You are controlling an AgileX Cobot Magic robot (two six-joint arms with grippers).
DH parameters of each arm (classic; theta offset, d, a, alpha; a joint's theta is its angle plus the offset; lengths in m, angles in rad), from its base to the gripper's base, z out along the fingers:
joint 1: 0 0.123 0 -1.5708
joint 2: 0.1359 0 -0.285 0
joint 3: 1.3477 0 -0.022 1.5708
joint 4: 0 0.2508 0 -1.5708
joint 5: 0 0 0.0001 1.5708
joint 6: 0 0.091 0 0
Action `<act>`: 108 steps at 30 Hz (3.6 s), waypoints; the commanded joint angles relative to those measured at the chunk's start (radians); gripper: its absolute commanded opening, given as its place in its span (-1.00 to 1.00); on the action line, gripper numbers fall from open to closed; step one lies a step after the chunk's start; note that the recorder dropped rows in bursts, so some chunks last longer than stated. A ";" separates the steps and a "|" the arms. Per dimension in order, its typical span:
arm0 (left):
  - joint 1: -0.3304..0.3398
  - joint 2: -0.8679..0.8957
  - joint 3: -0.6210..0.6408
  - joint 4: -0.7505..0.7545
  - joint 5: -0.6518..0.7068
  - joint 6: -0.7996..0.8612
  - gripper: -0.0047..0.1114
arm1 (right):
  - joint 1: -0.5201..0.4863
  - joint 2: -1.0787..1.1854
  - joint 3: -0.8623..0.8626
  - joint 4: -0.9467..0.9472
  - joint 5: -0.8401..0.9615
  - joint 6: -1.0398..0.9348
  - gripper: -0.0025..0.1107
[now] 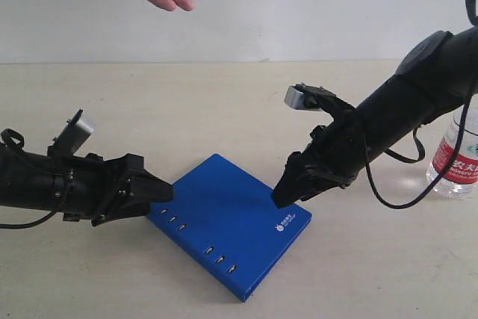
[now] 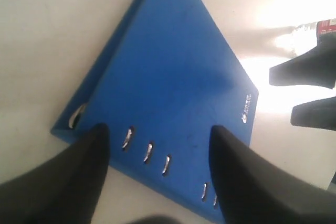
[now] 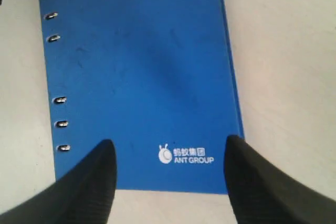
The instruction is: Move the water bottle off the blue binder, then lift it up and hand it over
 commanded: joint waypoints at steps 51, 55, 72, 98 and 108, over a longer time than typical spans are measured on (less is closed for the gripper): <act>-0.005 -0.001 -0.004 -0.002 0.044 0.017 0.01 | -0.030 0.267 -0.197 0.068 0.326 0.069 -0.01; -0.005 -0.001 -0.004 -0.002 0.048 0.017 0.01 | -0.030 0.267 -0.197 0.129 0.328 0.008 -0.01; -0.005 -0.001 -0.004 -0.002 0.052 0.017 0.01 | -0.030 0.244 -0.197 0.231 0.328 -0.114 -0.58; 0.001 -0.001 -0.004 -0.002 0.062 0.025 0.01 | 0.052 0.244 -0.197 0.197 0.328 -0.212 -0.96; 0.070 -0.001 -0.004 -0.002 0.034 0.021 0.01 | -0.112 0.228 -0.197 0.281 0.328 -0.234 -0.96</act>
